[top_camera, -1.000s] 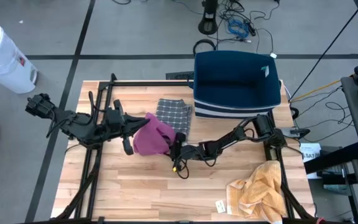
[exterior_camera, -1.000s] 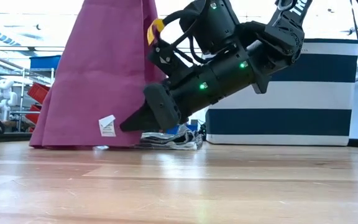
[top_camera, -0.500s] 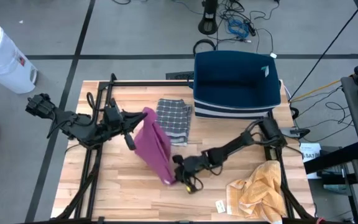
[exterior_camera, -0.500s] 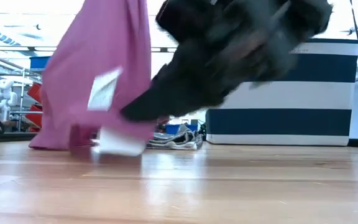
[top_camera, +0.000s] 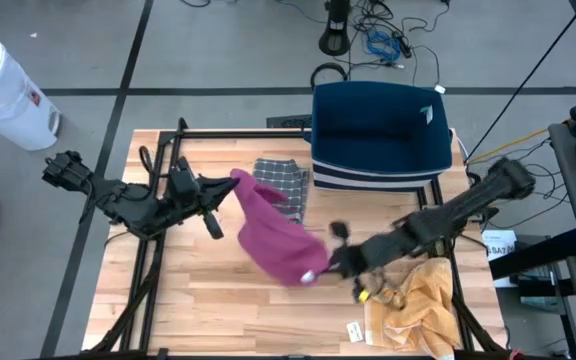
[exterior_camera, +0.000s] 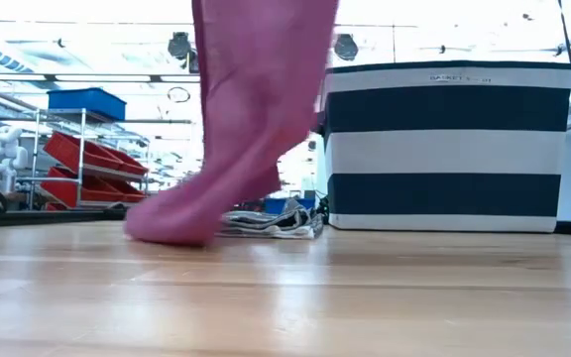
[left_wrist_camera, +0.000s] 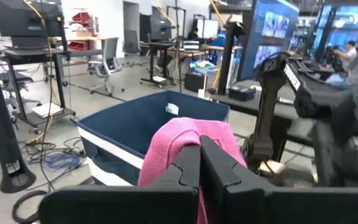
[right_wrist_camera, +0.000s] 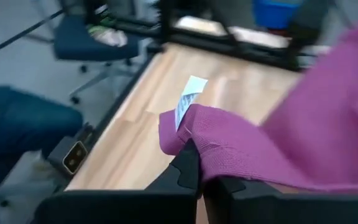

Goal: Fold towel
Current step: Fold the pink towel

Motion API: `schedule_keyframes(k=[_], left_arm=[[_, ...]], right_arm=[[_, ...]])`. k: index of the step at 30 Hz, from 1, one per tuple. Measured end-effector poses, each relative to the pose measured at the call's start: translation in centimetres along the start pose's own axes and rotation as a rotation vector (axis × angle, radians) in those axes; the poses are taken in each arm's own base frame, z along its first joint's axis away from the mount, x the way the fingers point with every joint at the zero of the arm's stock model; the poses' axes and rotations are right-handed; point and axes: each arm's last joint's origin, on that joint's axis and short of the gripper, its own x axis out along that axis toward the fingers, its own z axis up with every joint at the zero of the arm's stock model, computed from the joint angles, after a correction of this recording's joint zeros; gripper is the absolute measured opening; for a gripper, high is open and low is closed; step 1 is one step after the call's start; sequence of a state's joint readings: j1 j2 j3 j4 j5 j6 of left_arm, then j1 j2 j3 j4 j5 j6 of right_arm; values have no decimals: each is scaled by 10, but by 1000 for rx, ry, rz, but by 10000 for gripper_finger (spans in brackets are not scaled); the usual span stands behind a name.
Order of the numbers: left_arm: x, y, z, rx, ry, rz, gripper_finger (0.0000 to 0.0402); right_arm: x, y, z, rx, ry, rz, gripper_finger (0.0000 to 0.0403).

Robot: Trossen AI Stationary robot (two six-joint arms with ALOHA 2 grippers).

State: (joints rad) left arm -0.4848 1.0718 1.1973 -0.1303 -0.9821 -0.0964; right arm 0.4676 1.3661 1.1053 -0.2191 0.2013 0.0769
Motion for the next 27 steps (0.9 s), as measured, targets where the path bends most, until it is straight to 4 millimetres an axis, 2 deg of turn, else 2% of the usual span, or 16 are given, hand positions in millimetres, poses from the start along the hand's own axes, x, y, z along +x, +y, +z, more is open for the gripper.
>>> schedule_keyframes(k=[3,8,12,16,22,24,27], left_arm=[[4,0,5,-28,-38,14,0],[24,1,6,-17,-86,90,0],[41,17,11,-14,-124,194,0],[54,36,21,-33,-199,257,0],[51,43,38,60,-334,119,0],[47,43,37,87,-297,94,0],[42,35,20,131,-142,22,0]], right_arm=[[-35,-18,6,41,-26,-83,0],[-72,-51,17,25,-19,-204,0],[-95,-82,32,-11,45,-397,0],[-118,-103,52,-54,38,-556,0],[-144,-108,70,-136,45,-606,0],[-147,-103,67,-114,76,-545,0],[-144,-94,54,-75,179,-409,0]])
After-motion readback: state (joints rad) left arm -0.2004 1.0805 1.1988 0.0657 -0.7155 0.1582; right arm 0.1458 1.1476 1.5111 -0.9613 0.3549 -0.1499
